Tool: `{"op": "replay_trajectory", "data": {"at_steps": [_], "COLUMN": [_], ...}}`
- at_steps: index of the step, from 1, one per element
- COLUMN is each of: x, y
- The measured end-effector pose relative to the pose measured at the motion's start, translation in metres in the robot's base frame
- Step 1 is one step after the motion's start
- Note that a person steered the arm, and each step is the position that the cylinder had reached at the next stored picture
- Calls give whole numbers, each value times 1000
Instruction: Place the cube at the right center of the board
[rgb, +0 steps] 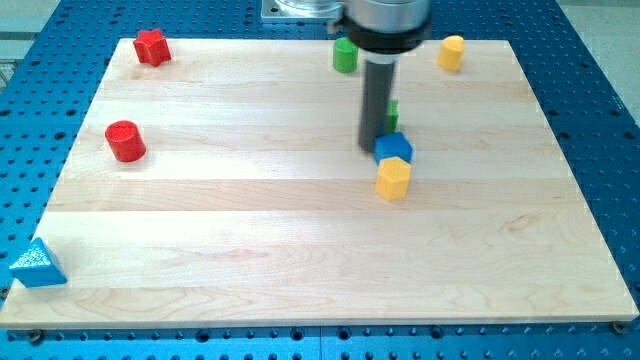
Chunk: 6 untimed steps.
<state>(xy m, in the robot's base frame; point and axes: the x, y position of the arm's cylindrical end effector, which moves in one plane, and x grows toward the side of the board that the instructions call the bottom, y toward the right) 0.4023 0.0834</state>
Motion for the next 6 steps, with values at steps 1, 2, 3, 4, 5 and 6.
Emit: {"op": "replay_trajectory", "data": {"at_steps": [1,2,3,4,5,6], "x": [9,36,24,17,14,-36], "y": [-54,-11,43,95,114,104]}}
